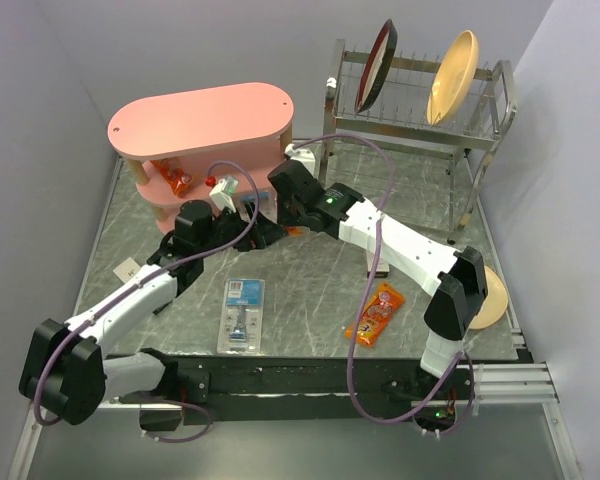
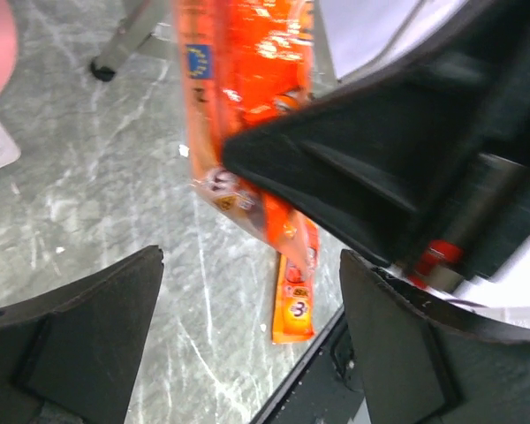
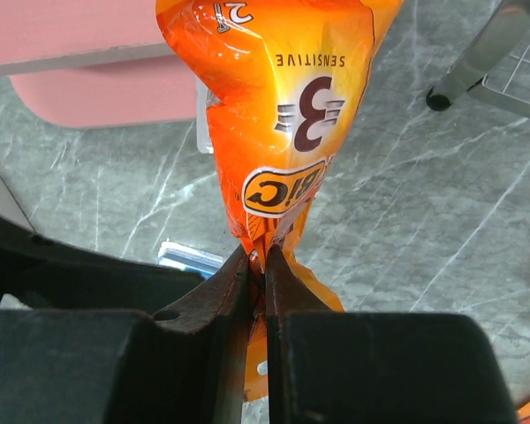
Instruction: Place and organize the shaving razors onto the shelf
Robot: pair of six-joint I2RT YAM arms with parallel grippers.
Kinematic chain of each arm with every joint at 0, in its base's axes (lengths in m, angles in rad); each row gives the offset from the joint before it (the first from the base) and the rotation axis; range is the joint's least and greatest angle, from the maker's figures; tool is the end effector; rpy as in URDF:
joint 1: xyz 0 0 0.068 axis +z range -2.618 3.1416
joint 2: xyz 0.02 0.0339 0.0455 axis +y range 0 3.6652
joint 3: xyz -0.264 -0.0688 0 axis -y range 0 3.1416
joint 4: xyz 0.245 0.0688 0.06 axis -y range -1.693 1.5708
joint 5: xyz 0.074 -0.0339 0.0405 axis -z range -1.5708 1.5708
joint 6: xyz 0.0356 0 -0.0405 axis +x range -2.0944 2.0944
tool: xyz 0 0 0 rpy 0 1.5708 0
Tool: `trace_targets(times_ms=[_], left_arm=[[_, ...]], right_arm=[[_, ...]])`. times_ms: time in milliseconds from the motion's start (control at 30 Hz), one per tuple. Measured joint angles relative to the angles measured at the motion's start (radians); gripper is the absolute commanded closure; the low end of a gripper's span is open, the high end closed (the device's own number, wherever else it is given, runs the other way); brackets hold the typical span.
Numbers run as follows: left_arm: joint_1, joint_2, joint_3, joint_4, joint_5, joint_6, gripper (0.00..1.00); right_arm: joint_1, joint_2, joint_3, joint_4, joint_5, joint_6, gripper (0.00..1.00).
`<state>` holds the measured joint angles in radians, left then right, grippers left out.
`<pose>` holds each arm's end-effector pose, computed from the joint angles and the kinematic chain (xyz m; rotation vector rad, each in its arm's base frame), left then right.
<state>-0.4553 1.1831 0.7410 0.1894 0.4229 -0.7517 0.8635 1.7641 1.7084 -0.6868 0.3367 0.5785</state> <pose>0.2364 -0.1320 0.2807 0.0329 1.9831 -1.2059 0.2675 0.2949 0.3461 -0.1555 2.2850 0.3712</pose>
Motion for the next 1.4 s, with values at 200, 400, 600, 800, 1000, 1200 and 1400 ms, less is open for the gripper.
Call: trace_targets(times_ms=[200, 400, 600, 800, 1000, 1200, 1400], left_arm=[[0.002, 0.058, 0.0, 0.022, -0.028, -0.011, 0.3], [0.002, 0.074, 0.0, 0.085, 0.0, -0.01, 0.65], [0.037, 0.076, 0.0, 0.167, 0.076, 0.031, 0.98], [0.114, 0.058, -0.046, 0.282, 0.166, 0.051, 0.99], [0.227, -0.051, -0.13, 0.358, 0.226, 0.028, 0.99], [0.306, -0.101, -0.136, 0.414, 0.213, -0.011, 0.99], [0.321, -0.097, -0.136, 0.42, 0.186, -0.083, 0.99]], right_arm=[[0.005, 0.0, 0.0, 0.005, -0.023, -0.002, 1.0], [0.004, -0.002, 0.0, 0.014, -0.029, -0.01, 1.0], [0.004, -0.002, 0.0, 0.055, -0.037, -0.023, 1.0], [0.005, -0.002, 0.019, 0.1, -0.054, -0.061, 0.36], [-0.005, -0.053, 0.035, 0.098, -0.119, -0.174, 0.22], [-0.08, -0.185, 0.049, 0.039, -0.17, -0.258, 0.2], [-0.115, -0.27, -0.003, 0.042, -0.192, -0.309, 0.18]])
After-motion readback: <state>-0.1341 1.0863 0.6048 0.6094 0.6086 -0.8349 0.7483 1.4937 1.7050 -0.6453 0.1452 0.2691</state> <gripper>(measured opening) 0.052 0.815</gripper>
